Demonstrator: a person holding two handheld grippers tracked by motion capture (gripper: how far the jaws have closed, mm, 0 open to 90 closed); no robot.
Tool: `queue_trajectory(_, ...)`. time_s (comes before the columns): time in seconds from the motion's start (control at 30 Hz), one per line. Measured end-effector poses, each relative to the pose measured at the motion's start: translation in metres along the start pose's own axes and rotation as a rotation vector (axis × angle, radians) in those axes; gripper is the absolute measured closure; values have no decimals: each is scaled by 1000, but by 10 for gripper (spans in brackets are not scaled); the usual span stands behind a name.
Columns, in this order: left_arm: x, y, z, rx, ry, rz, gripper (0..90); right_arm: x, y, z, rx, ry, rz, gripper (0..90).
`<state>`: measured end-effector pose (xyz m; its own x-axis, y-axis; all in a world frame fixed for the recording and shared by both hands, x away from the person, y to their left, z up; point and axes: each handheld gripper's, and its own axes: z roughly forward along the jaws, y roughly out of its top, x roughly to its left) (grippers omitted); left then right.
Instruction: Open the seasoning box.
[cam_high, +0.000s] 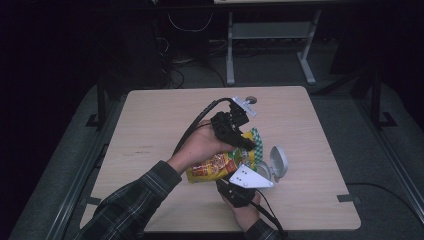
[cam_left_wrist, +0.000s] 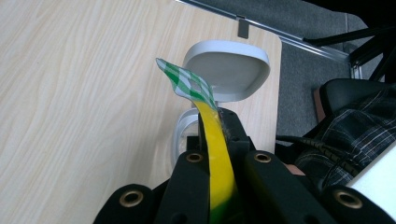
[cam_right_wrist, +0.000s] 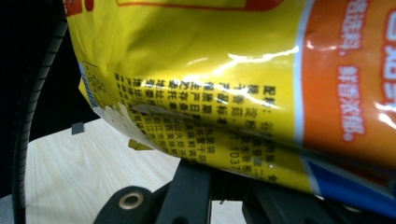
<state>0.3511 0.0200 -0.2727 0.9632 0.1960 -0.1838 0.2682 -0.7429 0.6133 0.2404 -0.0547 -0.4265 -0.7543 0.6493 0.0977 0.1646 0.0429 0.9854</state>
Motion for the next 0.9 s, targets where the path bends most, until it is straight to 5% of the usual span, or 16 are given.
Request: queue_trajectory(0.9,-7,24,9,94,35,8,900,-6,7,-4,-47,9,33,900)
